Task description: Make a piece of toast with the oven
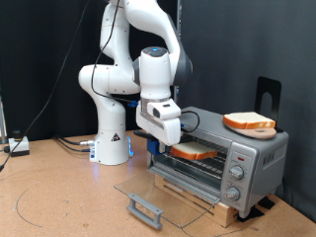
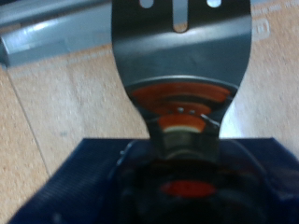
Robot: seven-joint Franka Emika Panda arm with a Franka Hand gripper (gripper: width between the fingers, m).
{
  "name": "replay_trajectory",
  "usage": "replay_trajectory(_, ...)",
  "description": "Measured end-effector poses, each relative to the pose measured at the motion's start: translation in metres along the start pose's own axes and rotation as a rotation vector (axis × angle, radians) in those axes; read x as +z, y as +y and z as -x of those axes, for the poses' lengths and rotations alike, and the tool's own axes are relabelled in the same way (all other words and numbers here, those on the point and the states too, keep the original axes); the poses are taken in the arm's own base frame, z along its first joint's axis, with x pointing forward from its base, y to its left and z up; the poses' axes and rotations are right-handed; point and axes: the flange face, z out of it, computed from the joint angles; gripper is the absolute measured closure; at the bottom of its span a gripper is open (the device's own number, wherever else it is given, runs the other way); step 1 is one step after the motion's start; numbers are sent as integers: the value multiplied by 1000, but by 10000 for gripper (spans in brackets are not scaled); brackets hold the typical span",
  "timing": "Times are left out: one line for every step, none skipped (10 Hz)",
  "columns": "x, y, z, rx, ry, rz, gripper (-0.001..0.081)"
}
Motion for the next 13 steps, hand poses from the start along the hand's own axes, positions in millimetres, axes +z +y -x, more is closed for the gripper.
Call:
replay_trajectory(-5,11,9,12,7,8,413)
replay_trajectory(-10,22,18,19,17,12,413)
replay_trajectory(-15,33,28,21,23,13,413)
replay_trajectory(-20,43,38,24,27,9,413)
replay_trajectory(-25,52,49,30,33,-6,413)
replay_trajectory(-30,60,60,43,43,-20,413)
replay_trajectory(-33,68,70,60,51,-31,413)
replay_trajectory(-35,74,81,79,59,-41,413)
replay_trajectory(-33,80,85,88,66,-55,413)
replay_trajectory(-33,79,85,87,66,-56,413)
replay_trajectory(-34,78,83,93,122,-70,413)
replay_trajectory(-38,76,83,85,192,-102,413)
replay_trajectory(-49,73,82,78,258,-129,413)
